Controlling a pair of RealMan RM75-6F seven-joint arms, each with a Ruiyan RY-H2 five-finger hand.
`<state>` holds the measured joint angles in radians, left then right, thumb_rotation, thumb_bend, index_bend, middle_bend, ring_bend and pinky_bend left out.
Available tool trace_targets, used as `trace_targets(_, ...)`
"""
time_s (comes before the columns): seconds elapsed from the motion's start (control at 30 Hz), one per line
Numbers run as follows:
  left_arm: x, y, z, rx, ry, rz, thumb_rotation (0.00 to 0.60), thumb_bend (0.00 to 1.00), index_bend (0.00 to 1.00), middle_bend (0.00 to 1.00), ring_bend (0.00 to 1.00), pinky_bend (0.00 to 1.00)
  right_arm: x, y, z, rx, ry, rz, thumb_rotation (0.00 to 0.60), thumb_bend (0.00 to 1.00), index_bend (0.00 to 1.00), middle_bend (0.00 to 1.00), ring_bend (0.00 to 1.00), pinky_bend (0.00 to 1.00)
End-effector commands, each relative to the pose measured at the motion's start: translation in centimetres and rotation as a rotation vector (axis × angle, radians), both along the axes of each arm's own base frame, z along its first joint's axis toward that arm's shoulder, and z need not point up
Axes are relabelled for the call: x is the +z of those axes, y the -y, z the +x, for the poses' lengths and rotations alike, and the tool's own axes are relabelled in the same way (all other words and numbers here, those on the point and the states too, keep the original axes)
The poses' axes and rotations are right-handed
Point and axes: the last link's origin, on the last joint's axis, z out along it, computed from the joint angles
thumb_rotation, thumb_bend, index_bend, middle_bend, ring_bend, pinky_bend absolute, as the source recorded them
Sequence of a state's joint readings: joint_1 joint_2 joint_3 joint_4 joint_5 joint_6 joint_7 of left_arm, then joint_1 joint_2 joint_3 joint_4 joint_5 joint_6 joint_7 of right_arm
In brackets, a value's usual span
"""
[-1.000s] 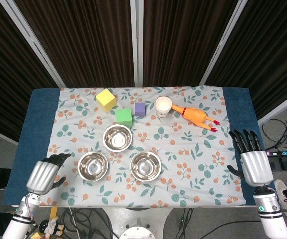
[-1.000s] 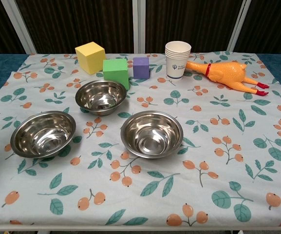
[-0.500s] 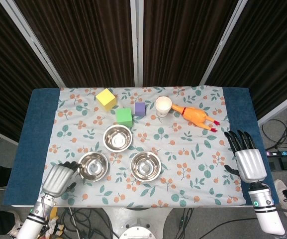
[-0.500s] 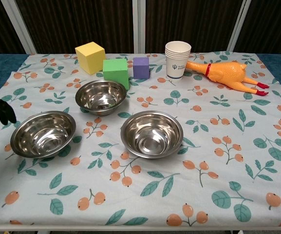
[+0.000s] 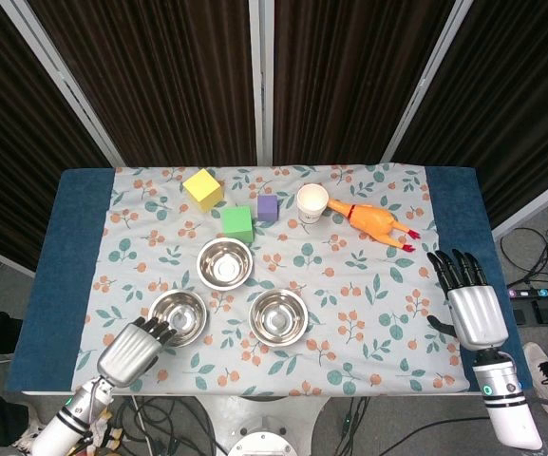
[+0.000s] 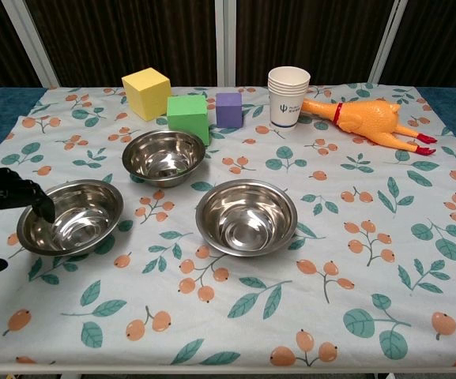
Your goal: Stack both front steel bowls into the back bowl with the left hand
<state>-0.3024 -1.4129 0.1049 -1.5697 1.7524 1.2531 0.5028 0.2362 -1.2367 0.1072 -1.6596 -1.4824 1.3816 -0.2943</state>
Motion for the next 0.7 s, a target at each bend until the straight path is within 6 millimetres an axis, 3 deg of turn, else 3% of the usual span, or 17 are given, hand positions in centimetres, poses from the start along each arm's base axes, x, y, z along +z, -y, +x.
trace_targets(0.03, -1.0, -0.8, -0.2, -0.047, -0.065, -0.006, 0.6, 0.26, 0.41, 0.45, 0.39, 0.54, 0.1, 0.0, 0.0, -0.003, -0.001, -0.002, 0.6, 0.0, 0.02, 0.09, 0.01, 0.09)
trace_targets(0.33, -2.4, -2.2, -0.4, -0.035, -0.128, 0.016, 0.6, 0.26, 0.41, 0.46, 0.39, 0.54, 0.0, 0.3, -0.7, -0.026, -0.002, 0.005, 0.6, 0.0, 0.02, 0.09, 0.01, 0.09)
trace_targets(0.7, -3.2, -2.4, -1.0, -0.069, -0.208, 0.032, 0.6, 0.27, 0.46, 0.5, 0.39, 0.52, 0.0, 0.6, -1.2, -0.033, 0.009, 0.015, 0.6, 0.0, 0.02, 0.09, 0.0, 0.09)
